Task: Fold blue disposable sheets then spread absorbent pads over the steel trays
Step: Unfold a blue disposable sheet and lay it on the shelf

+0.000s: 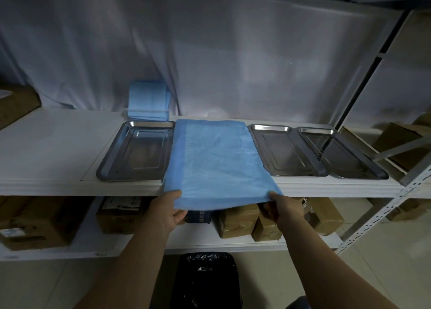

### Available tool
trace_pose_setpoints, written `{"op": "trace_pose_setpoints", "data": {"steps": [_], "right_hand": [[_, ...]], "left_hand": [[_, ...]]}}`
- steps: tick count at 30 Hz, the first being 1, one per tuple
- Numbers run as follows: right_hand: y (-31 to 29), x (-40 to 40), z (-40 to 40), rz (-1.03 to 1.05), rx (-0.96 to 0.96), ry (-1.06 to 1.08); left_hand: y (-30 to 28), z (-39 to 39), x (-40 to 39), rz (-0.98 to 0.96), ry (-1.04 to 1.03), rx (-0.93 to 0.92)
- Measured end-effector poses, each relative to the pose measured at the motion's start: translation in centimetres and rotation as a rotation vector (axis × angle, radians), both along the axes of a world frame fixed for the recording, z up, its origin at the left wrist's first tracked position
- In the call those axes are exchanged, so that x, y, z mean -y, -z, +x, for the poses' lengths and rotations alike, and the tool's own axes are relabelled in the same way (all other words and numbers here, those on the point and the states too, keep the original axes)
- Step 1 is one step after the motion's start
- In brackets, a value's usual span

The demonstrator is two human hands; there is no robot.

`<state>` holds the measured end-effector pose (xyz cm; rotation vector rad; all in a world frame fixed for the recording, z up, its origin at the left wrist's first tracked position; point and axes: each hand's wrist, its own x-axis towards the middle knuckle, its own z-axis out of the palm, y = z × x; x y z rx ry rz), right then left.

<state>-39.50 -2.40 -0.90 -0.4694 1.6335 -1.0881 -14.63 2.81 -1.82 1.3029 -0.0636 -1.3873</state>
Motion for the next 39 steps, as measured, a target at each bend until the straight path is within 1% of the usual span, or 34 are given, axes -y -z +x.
{"op": "trace_pose_setpoints", "data": {"steps": [2, 4, 6, 7, 9, 10, 11, 13, 16, 18, 20, 23, 24, 26, 27, 29, 30, 32, 34, 35, 37, 39], "right_hand": [[-0.1, 0.1, 0.0, 0.011, -0.046, -0.009], [-0.2, -0.1, 0.1, 0.048, 0.01, -0.079], [-0.1, -0.3, 0.3, 0.058, 0.069, -0.144], [-0.4, -0.5, 0.4, 0.04, 0.056, -0.158], [-1.3, -0.3, 0.6, -0.036, 0.031, -0.117], [-1.7, -0.2, 0.5, -0.076, 0.05, -0.075], [-2.4, -0.1, 0.6, -0.109, 0.074, -0.039], [-3.4, 0.1, 0.7, -0.156, 0.06, -0.028], [-4.7, 0.9, 1.0, -0.284, 0.076, -0.019], [-6.2, 1.4, 1.2, -0.35, 0.108, 0.037], [-7.6, 1.9, 1.3, -0.378, 0.095, 0.032], [-8.6, 2.8, 1.1, -0.385, 0.085, -0.07], [-8.8, 3.1, 0.9, -0.383, 0.025, -0.127], [-9.0, 3.6, 0.6, -0.377, -0.216, -0.24], [-9.2, 3.7, 0.7, -0.372, -0.333, -0.27], [-9.6, 4.1, 0.5, -0.379, -0.508, -0.245], [-9.9, 4.1, 0.5, -0.395, -0.557, -0.215], [-10.4, 4.1, 0.5, -0.465, -0.632, -0.157], [-10.6, 4.0, 0.5, -0.507, -0.622, -0.192], [-10.5, 4.0, 0.4, -0.502, -0.591, -0.24], [-10.1, 4.2, 0.3, -0.48, -0.577, -0.312], [-9.9, 4.8, 0.3, -0.485, -0.579, -0.274]], "left_hand": [[-0.4, 0.0, 0.2, 0.002, -0.054, 0.03], [-0.5, 0.1, 0.4, 0.02, -0.095, 0.052], [-0.9, 0.0, 0.2, 0.039, -0.045, 0.067], [-1.2, 0.0, 0.1, 0.042, 0.0, 0.068], [-1.7, 0.2, -0.1, 0.033, 0.052, 0.064], [-2.0, 0.4, 0.0, 0.019, 0.044, 0.081], [-2.3, 0.5, 0.1, -0.001, 0.015, 0.125], [-3.0, 0.8, 0.4, -0.075, -0.07, 0.281], [-5.0, 0.4, 0.7, -0.268, -0.191, 0.508], [-6.6, 0.2, 1.1, -0.374, -0.226, 0.569], [-7.6, 0.5, 1.9, -0.433, -0.205, 0.61], [-7.9, 1.3, 2.8, -0.421, -0.062, 0.736], [-8.0, 1.5, 3.0, -0.41, -0.007, 0.771], [-8.0, 1.9, 3.4, -0.369, 0.08, 0.884], [-8.0, 2.0, 3.5, -0.344, 0.094, 0.959], [-8.0, 2.0, 3.8, -0.316, 0.057, 1.136], [-8.1, 2.1, 3.7, -0.316, 0.009, 1.231], [-8.1, 2.0, 3.6, -0.38, -0.101, 1.428], [-8.4, 1.9, 3.4, -0.469, -0.157, 1.56], [-8.7, 1.7, 3.2, -0.506, -0.132, 1.571], [-9.4, 1.3, 2.7, -0.542, -0.03, 1.462], [-10.0, 1.1, 2.8, -0.581, 0.006, 1.364]]}}
